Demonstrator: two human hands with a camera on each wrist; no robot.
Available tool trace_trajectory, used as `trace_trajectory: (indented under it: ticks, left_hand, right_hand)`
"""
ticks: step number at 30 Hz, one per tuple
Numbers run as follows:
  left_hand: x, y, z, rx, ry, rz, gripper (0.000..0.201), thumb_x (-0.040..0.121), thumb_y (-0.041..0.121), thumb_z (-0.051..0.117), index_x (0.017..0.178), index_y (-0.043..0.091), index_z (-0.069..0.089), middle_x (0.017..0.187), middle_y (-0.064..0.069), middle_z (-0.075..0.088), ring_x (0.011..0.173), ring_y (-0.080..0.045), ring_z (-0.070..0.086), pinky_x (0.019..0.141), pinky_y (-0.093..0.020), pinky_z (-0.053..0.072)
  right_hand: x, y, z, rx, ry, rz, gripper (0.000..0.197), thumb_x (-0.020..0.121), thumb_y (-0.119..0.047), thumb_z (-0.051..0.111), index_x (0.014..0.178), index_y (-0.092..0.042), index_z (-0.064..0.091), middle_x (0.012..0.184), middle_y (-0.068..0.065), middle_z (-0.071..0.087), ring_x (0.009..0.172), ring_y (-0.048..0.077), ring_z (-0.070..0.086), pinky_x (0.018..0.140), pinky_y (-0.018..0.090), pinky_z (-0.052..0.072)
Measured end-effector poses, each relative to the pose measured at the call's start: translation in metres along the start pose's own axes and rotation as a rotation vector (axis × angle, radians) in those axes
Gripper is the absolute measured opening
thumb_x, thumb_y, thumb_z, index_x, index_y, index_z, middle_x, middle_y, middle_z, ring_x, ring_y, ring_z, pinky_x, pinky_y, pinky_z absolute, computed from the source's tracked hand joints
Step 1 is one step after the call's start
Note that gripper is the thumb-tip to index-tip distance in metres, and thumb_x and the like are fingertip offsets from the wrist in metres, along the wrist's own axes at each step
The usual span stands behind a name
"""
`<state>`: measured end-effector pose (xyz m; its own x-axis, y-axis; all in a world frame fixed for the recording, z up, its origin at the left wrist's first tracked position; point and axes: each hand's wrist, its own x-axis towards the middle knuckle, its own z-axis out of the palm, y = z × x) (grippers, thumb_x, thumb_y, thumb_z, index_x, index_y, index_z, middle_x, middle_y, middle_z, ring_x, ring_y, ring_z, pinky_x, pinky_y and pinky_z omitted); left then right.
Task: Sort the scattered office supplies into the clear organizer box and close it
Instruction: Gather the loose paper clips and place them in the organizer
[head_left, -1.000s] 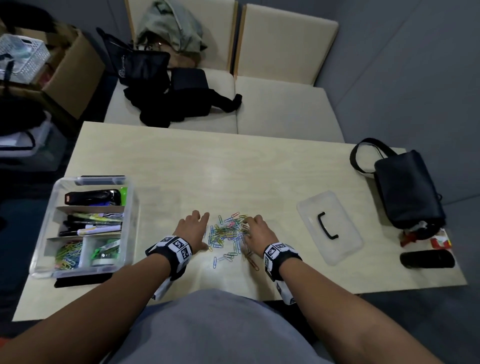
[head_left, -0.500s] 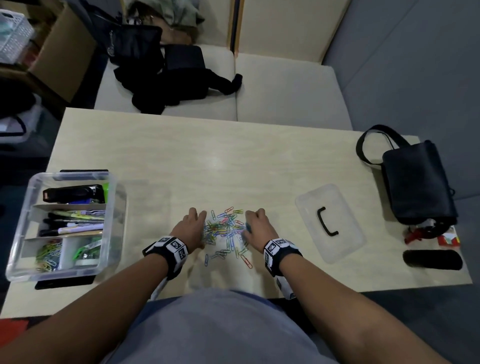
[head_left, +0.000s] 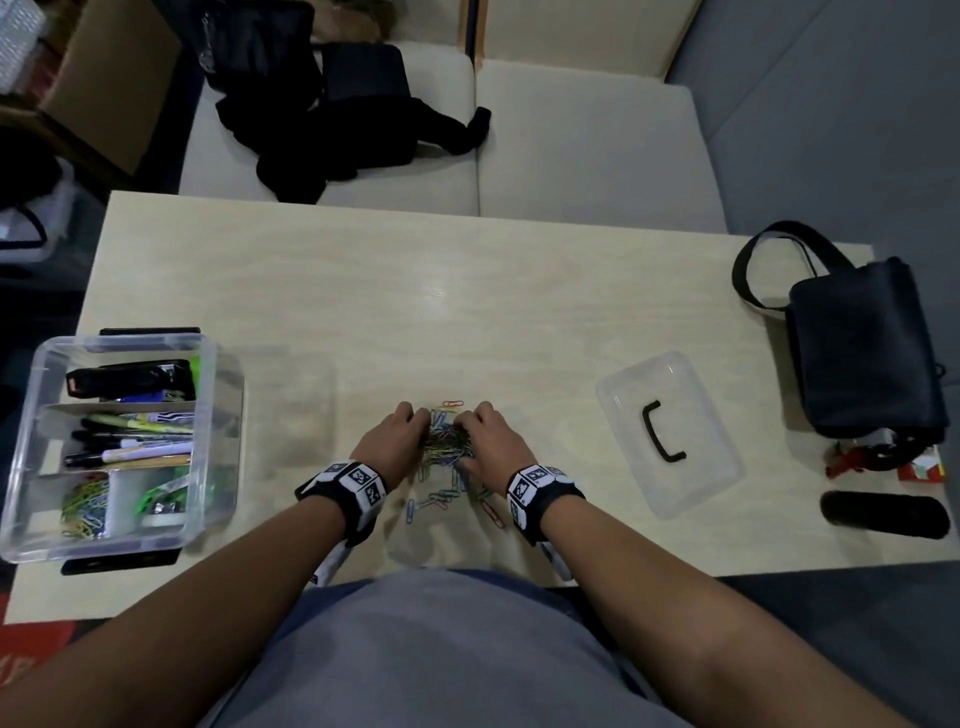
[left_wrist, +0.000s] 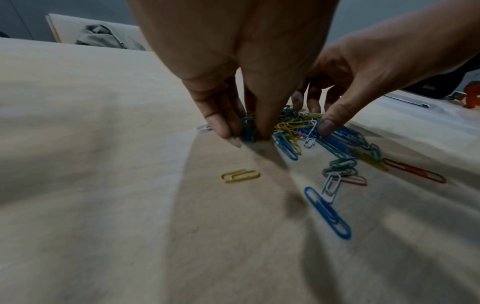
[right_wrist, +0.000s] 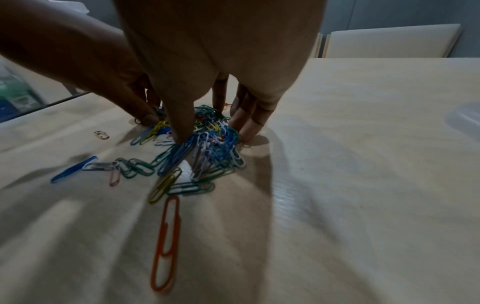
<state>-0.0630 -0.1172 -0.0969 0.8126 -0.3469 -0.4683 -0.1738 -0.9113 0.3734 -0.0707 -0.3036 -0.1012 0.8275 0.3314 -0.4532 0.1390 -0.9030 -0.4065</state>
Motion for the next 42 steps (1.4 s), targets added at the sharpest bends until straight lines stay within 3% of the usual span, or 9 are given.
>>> trace_trajectory:
  ticks: [4, 8, 12, 17, 23, 30, 33, 42]
  left_hand:
    - [0.002, -0.002, 0.0, -0.011, 0.017, 0.007, 0.016, 0.093, 0.016, 0.053, 0.108, 0.009, 0.052, 0.102, -0.013, 0.047, 0.066, -0.027, 0.038, 0.056, -0.035, 0.032]
    - [0.001, -0.002, -0.002, -0.01, 0.018, 0.006, 0.015, 0.093, 0.017, 0.053, 0.106, 0.01, 0.057, 0.1, -0.014, 0.05, 0.07, -0.033, 0.05, 0.057, -0.034, 0.035]
    - [0.001, -0.008, -0.001, -0.028, 0.027, 0.011, 0.016, 0.091, 0.014, 0.058, 0.107, 0.013, 0.059, 0.099, -0.011, 0.051, 0.073, -0.035, 0.056, 0.059, -0.035, 0.042]
    - [-0.001, -0.012, -0.005, -0.056, 0.047, 0.019, 0.022, 0.086, 0.005, 0.061, 0.106, 0.015, 0.061, 0.099, -0.009, 0.052, 0.075, -0.034, 0.058, 0.06, -0.03, 0.037]
    - [-0.006, -0.012, -0.013, -0.141, 0.115, 0.026, 0.013, 0.092, 0.008, 0.055, 0.1, 0.012, 0.064, 0.095, -0.008, 0.056, 0.079, -0.032, 0.056, 0.065, -0.03, 0.037]
    - [-0.017, -0.003, -0.029, -0.182, 0.181, 0.048, 0.01, 0.093, 0.012, 0.055, 0.094, 0.013, 0.065, 0.091, -0.006, 0.057, 0.08, -0.029, 0.056, 0.068, -0.033, 0.043]
    - [-0.025, -0.001, -0.036, -0.202, 0.214, 0.062, 0.009, 0.092, 0.013, 0.057, 0.094, 0.014, 0.066, 0.091, -0.005, 0.058, 0.08, -0.027, 0.057, 0.069, -0.033, 0.045]
    - [-0.047, -0.002, -0.058, -0.263, 0.312, 0.077, 0.008, 0.088, 0.012, 0.062, 0.091, 0.015, 0.069, 0.086, -0.003, 0.059, 0.08, -0.027, 0.06, 0.072, -0.034, 0.046]
  right_hand:
    - [-0.001, 0.001, 0.0, -0.013, 0.054, -0.023, 0.033, 0.091, -0.019, 0.065, 0.121, -0.012, 0.054, 0.117, 0.007, 0.048, 0.106, 0.027, 0.051, 0.08, 0.04, 0.05]
    - [-0.001, 0.002, -0.002, 0.02, 0.069, -0.029, 0.023, 0.093, -0.014, 0.06, 0.115, -0.011, 0.06, 0.113, 0.008, 0.053, 0.103, 0.028, 0.053, 0.081, 0.04, 0.048]
    - [0.0, 0.004, -0.005, 0.032, 0.073, -0.014, 0.019, 0.094, -0.013, 0.058, 0.112, -0.011, 0.062, 0.112, 0.007, 0.056, 0.105, 0.027, 0.054, 0.081, 0.039, 0.048]
    - [-0.001, 0.008, -0.008, 0.055, 0.077, 0.022, 0.016, 0.096, -0.016, 0.057, 0.109, -0.013, 0.064, 0.109, 0.004, 0.058, 0.102, 0.023, 0.056, 0.08, 0.038, 0.05]
    - [-0.005, 0.011, -0.015, 0.132, 0.114, 0.05, 0.012, 0.097, -0.016, 0.057, 0.105, -0.013, 0.065, 0.103, 0.004, 0.059, 0.093, 0.022, 0.058, 0.082, 0.034, 0.049]
    - [-0.017, 0.006, -0.025, 0.151, 0.228, 0.074, 0.011, 0.096, -0.018, 0.056, 0.101, -0.015, 0.065, 0.1, 0.001, 0.058, 0.088, 0.019, 0.057, 0.074, 0.032, 0.048]
    - [-0.023, 0.002, -0.029, 0.147, 0.28, 0.094, 0.01, 0.095, -0.018, 0.056, 0.098, -0.016, 0.066, 0.1, -0.001, 0.056, 0.087, 0.017, 0.055, 0.068, 0.027, 0.041]
    - [-0.029, -0.019, -0.042, 0.267, 0.406, 0.101, 0.007, 0.092, -0.016, 0.065, 0.094, -0.01, 0.069, 0.095, 0.007, 0.061, 0.088, 0.024, 0.06, 0.078, 0.031, 0.046]
